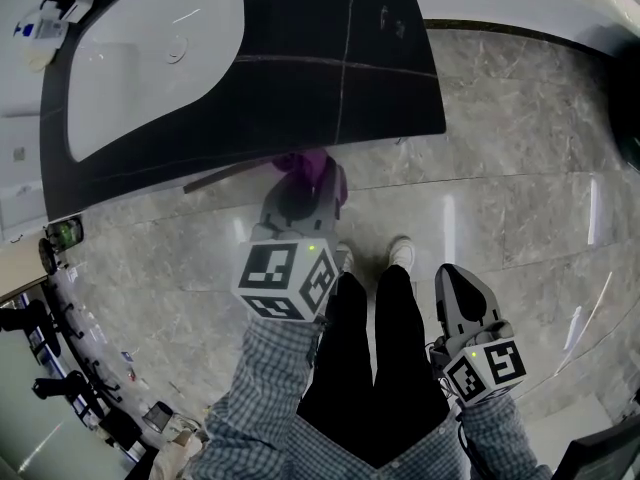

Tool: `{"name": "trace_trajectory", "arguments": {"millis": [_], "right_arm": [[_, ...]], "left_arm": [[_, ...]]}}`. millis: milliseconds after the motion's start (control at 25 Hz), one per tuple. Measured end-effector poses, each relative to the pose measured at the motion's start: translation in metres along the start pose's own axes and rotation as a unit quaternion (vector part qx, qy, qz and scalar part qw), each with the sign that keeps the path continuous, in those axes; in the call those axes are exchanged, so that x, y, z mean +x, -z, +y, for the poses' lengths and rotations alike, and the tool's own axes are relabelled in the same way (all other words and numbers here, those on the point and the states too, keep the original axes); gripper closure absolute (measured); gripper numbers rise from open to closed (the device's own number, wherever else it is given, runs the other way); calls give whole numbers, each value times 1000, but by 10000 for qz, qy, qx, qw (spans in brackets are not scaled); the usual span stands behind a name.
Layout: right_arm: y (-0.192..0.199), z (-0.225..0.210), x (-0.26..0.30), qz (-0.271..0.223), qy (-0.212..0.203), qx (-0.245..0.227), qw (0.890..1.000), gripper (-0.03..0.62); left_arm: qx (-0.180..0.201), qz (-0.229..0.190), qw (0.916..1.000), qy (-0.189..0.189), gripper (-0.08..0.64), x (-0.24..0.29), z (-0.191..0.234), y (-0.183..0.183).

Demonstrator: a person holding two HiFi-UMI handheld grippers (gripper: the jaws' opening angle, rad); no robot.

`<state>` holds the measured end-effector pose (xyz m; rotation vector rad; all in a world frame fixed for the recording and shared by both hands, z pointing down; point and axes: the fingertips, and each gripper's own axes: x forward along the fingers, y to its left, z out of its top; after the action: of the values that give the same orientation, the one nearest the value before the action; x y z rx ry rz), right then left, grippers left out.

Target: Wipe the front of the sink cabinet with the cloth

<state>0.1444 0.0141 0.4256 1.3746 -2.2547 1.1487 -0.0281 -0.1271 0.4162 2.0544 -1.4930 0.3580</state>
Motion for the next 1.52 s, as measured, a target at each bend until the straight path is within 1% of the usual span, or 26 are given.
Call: {"name": "trace_trajectory", "arguments": {"millis": [240,440,680,880,1080,1280,1400,1520], "right_arm": [[2,-10,-5,-29,83,68,9999,574],[2,-15,-7,-49,104,123,9999,574],[2,-23,-11,-97,161,190,9996,574],[-2,-31,-16,-147,201,247,9994,574],[-2,-38,-18,-208,251,341,9989,574],[2,-46,-21,-182,286,430,9985,574],[4,-49,-23,-146,301,457,9984,574],[4,-53,-23,-115,322,470,9983,574]], "left_arm": [[10,-8,9997,245,506,12,-22,2],[170,74,9989,430,506,25,-38,5],[176,187,9974,679,506,40,-59,11],[277,309,9959,805,506,56,-79,15],[458,395,9928,1038,506,71,-104,20],[415,376,9914,1185,506,82,-126,22],[437,423,9880,1420,506,82,-141,28],[607,455,9812,1772,506,80,-164,33]]}}
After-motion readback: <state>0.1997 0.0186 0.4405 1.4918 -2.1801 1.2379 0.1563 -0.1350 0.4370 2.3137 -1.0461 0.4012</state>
